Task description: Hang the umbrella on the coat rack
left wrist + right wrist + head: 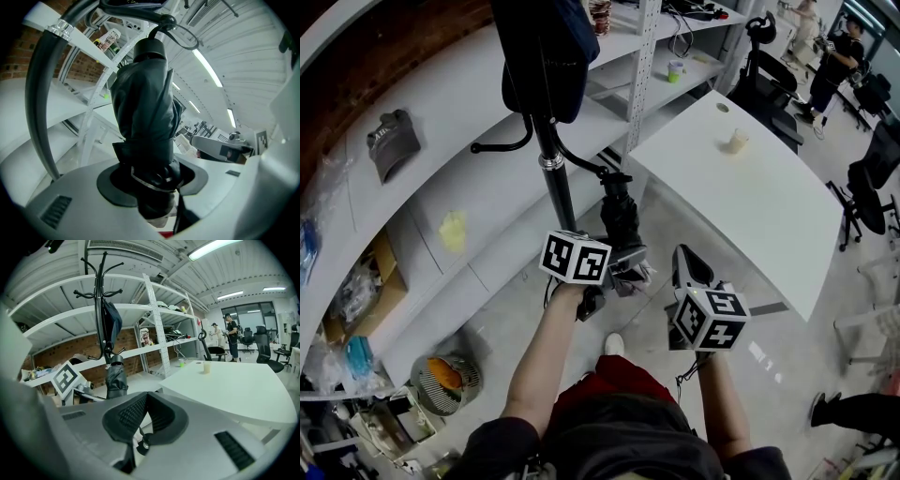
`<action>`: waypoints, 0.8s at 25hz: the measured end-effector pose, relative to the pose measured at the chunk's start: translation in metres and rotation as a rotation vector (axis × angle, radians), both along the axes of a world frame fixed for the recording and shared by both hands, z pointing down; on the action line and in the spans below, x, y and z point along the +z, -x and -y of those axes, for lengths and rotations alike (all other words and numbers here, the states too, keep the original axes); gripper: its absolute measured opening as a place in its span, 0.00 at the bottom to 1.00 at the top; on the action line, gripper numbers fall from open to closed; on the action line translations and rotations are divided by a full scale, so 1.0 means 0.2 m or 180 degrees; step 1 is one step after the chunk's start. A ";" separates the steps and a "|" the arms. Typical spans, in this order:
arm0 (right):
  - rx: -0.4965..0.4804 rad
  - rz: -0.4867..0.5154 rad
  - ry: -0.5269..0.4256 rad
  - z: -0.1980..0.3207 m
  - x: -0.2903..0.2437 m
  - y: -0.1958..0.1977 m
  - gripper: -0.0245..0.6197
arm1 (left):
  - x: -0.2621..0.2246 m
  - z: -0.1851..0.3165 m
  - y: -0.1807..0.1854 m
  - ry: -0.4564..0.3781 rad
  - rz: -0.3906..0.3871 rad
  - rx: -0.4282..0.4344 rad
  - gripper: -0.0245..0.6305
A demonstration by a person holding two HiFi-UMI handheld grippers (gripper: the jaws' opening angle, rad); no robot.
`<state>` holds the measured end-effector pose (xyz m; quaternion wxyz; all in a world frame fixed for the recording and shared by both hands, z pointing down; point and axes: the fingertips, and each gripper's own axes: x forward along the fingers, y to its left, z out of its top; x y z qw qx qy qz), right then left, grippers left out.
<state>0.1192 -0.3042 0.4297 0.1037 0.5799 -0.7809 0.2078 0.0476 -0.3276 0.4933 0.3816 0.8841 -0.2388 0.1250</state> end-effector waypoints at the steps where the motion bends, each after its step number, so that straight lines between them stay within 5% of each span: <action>1: 0.0000 -0.0001 0.0000 0.00 0.00 0.00 0.07 | 0.00 0.00 0.00 0.0026 -0.0044 0.0008 0.34; 20: 0.0013 0.0022 0.0033 -0.03 0.01 0.01 0.07 | -0.09 -0.05 -0.03 0.0218 -0.0510 0.0097 0.34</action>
